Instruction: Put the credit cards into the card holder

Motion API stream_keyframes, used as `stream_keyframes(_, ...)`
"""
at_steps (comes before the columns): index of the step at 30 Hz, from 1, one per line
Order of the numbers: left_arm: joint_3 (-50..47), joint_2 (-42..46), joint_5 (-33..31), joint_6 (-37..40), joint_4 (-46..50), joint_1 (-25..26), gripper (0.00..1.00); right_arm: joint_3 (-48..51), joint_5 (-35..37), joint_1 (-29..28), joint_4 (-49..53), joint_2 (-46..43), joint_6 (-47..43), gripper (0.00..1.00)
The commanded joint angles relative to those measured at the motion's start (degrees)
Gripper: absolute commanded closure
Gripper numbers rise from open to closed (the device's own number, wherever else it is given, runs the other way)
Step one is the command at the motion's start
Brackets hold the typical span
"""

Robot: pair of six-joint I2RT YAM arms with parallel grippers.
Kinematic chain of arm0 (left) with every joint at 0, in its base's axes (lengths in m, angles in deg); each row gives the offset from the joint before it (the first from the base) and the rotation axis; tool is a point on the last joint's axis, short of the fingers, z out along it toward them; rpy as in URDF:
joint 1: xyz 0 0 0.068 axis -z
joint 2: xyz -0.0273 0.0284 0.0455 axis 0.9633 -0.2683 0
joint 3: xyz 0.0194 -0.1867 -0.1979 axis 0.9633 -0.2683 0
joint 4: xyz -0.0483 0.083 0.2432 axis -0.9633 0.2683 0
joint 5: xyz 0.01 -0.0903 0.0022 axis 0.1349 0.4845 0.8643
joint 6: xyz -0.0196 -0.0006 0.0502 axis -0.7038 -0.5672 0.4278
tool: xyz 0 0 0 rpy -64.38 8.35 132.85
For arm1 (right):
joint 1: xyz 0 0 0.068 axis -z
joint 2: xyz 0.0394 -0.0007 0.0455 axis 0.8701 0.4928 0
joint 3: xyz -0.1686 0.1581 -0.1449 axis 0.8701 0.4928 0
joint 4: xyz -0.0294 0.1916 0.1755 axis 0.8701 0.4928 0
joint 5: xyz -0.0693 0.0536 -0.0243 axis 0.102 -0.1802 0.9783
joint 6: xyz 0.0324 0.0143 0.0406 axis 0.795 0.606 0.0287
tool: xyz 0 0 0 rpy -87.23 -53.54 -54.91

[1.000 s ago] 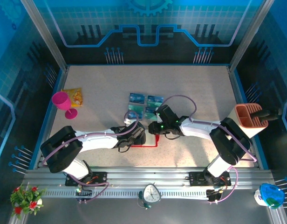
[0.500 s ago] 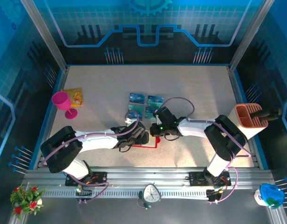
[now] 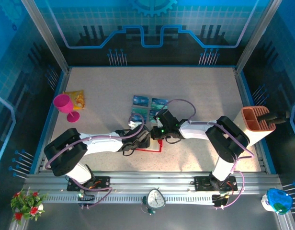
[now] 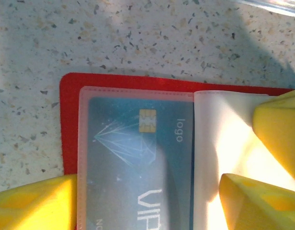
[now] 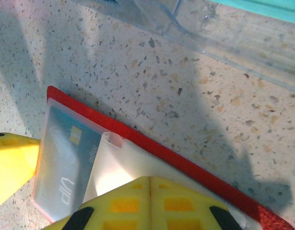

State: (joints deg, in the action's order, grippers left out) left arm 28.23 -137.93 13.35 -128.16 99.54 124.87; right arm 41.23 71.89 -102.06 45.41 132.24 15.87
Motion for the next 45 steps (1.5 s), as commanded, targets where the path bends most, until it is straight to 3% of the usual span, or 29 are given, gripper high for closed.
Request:
stream_keyframes(1,-1.6,-4.8,4.4,0.1,0.1,-0.2,0.28,0.8,-0.2,0.2,2.7,-2.7,1.0,0.87)
stream_keyframes(5,-2.0,-4.9,4.6,0.0,-0.7,-0.1,0.3,2.0,1.7,0.7,4.0,-6.5,1.4,0.65)
stream_keyframes(10,-2.3,-4.3,4.5,-0.2,-1.2,-0.1,0.3,2.6,1.8,0.9,4.2,-6.7,1.7,0.56)
stream_keyframes(18,-3.3,-2.4,3.9,-0.8,-2.0,-0.1,0.31,3.1,-0.8,0.7,0.4,-2.9,3.5,0.56)
stream_keyframes(36,-4.5,3.3,3.2,-0.7,-2.2,0.0,0.19,0.2,-7.0,0.8,-2.5,0.6,5.6,0.65)
stream_keyframes(45,-4.8,10.3,1.4,-0.7,-0.5,-0.1,0.12,-1.1,-9.7,0.8,-3.9,0.8,7.8,0.67)
